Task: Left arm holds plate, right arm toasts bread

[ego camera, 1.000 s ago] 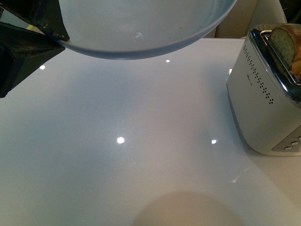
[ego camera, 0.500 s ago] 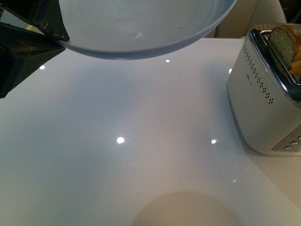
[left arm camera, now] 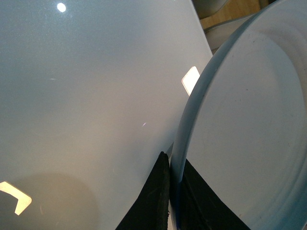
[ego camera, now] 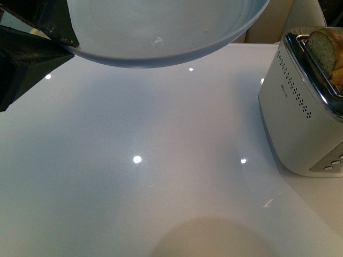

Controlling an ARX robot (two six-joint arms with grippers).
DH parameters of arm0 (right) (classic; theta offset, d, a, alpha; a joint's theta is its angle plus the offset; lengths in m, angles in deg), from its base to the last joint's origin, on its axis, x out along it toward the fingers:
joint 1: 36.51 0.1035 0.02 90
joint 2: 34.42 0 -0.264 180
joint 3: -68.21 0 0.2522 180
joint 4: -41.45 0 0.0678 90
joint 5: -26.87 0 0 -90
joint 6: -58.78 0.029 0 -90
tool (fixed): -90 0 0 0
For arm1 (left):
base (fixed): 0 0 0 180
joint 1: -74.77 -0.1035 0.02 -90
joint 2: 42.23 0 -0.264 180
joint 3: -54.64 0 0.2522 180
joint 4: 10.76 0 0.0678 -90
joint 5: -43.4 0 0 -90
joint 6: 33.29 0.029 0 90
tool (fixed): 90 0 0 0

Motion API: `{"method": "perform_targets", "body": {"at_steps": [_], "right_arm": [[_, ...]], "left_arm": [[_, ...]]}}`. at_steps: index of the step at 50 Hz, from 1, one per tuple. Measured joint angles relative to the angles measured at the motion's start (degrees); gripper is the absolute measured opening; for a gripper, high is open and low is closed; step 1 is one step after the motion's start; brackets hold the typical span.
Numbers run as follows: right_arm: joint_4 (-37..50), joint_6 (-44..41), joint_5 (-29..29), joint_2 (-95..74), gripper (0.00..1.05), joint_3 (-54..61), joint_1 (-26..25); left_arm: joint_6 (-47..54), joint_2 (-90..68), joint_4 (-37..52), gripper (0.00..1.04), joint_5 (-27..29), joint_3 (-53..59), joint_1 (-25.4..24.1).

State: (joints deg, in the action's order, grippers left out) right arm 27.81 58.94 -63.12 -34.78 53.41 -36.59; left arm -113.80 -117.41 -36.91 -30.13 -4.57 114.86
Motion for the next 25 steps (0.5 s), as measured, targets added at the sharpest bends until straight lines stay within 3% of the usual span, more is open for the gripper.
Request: {"method": "perform_targets", "body": {"at_steps": [17, 25], "right_arm": [[0.0, 0.0, 0.0, 0.0, 0.96, 0.0, 0.0], [0.0, 0.0, 0.0, 0.0, 0.96, 0.0, 0.0]], "left_arm": [[0.0, 0.0, 0.0, 0.03, 0.02, 0.0, 0.0], [6.73, -0.17, 5.05, 0.03, 5.75, 0.61, 0.33]]}}
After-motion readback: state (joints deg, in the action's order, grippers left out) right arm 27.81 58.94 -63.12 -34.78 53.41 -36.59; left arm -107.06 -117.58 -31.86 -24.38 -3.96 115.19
